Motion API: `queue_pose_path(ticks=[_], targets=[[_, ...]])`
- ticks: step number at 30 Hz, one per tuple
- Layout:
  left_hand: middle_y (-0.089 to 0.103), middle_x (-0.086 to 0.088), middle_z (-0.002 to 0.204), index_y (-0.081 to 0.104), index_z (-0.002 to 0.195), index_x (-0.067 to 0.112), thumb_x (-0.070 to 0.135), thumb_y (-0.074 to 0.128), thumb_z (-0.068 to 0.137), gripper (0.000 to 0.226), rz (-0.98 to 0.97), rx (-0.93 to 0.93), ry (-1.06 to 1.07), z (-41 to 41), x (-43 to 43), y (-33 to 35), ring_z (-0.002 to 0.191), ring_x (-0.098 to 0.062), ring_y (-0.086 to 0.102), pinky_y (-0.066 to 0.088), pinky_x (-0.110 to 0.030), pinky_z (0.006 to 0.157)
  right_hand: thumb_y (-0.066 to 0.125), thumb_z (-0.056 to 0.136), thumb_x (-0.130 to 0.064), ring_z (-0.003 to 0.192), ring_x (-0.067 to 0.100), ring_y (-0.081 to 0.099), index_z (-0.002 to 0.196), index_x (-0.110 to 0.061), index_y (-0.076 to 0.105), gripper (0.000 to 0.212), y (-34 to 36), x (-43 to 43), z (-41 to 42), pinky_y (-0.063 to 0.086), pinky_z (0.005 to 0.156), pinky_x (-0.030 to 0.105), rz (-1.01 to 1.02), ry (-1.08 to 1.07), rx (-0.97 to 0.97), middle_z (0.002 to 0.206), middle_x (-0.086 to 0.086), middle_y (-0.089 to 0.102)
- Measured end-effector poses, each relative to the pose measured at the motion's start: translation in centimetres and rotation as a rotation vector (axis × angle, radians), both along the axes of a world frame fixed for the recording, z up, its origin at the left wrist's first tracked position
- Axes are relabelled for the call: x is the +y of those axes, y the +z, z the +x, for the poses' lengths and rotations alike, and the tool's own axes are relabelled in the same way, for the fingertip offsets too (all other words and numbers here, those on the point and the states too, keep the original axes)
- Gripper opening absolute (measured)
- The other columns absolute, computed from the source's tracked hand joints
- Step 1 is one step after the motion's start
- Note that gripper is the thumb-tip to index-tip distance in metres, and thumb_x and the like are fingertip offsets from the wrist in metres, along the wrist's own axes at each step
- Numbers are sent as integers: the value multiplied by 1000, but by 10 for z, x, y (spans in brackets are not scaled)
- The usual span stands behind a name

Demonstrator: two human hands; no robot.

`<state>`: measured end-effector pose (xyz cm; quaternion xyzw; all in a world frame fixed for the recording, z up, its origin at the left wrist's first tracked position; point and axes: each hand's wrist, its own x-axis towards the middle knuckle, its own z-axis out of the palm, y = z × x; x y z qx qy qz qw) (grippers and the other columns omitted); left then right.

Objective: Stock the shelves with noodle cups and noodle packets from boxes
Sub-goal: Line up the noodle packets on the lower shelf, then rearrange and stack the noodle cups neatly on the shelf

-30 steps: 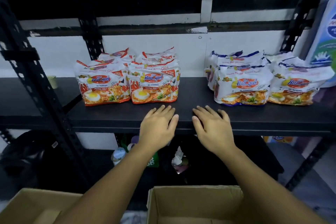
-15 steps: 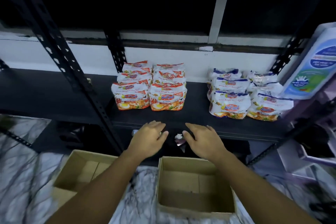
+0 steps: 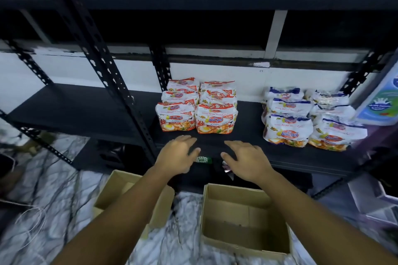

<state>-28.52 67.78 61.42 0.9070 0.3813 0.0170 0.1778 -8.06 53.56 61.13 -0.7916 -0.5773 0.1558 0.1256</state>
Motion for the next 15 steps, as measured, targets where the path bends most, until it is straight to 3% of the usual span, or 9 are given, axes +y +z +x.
queue_pose_path(ticks=[3,9,12,15], targets=[[46,-2,157,47,153,15,46,49,106,57,15,-26,58,6,13,7,144,-20,42,39,-33,111,40,103,-57,144,19,40,157,-28,38,61,5,25,4,31,116,47,-9,37,-8,159,-6,43],[60,3,135,56,140,23,58,49,97,56,25,-26,156,9,55,1,123,-24,59,54,-42,93,44,99,-61,137,22,46,150,-34,43,58,0,78,15,40,108,48,-4,69,-23,148,-6,52],[60,-2,138,55,144,23,59,61,93,63,-100,-136,316,12,91,-7,125,-25,58,52,-36,97,47,97,-62,142,27,40,154,-34,39,63,-5,112,17,39,111,53,-37,14,-27,156,-2,43],[56,-6,138,42,149,29,71,66,76,88,-317,-289,498,16,138,-21,122,-28,59,53,-36,99,48,96,-63,149,32,26,158,-37,29,70,-10,147,18,34,113,61,-69,-78,-35,164,1,27]])
